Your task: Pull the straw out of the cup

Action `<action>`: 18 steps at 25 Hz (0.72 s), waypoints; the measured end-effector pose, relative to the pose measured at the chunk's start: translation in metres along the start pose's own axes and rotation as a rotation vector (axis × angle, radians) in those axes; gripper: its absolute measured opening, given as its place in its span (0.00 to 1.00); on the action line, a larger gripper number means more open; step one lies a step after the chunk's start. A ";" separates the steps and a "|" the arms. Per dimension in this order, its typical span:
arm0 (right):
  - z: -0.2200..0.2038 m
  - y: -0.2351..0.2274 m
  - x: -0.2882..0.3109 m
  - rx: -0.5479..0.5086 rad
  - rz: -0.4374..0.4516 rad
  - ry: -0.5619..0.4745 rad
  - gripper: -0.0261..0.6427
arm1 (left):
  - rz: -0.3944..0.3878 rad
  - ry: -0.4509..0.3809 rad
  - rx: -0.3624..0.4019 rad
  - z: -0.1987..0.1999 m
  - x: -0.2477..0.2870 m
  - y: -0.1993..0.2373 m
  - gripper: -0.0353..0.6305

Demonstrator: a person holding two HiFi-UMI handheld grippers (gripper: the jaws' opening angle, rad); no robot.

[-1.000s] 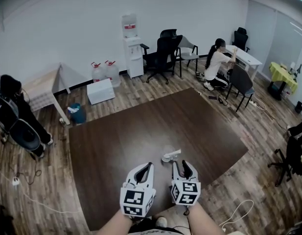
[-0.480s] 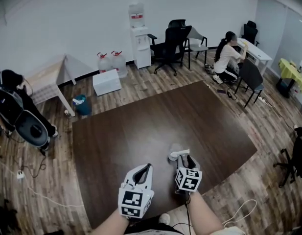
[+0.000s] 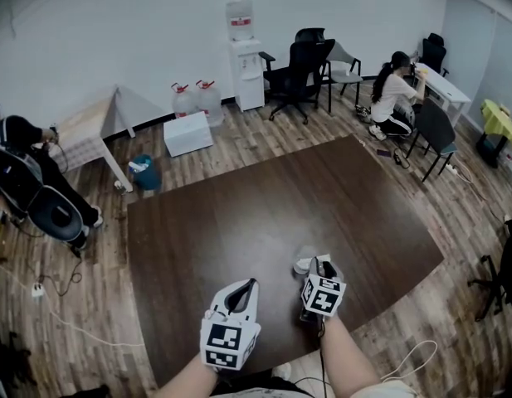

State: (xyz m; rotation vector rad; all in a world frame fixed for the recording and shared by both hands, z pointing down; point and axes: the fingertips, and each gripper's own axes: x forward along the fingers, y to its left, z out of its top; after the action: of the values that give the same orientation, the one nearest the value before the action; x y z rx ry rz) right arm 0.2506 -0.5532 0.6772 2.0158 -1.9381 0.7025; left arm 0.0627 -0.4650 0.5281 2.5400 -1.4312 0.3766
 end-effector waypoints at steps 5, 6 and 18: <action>0.001 0.005 0.003 -0.023 -0.011 -0.014 0.14 | 0.004 0.003 -0.003 -0.001 0.002 0.007 0.06; 0.002 0.007 0.002 -0.025 -0.008 -0.022 0.14 | 0.005 0.001 -0.003 -0.001 0.002 0.008 0.06; 0.053 0.039 -0.050 -0.084 0.119 -0.163 0.12 | 0.009 -0.046 -0.008 0.017 -0.007 0.003 0.06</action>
State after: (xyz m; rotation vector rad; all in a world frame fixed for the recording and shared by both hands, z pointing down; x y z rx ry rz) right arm 0.2207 -0.5400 0.6012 1.9764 -2.1558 0.4864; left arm 0.0588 -0.4661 0.5096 2.5528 -1.4583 0.3147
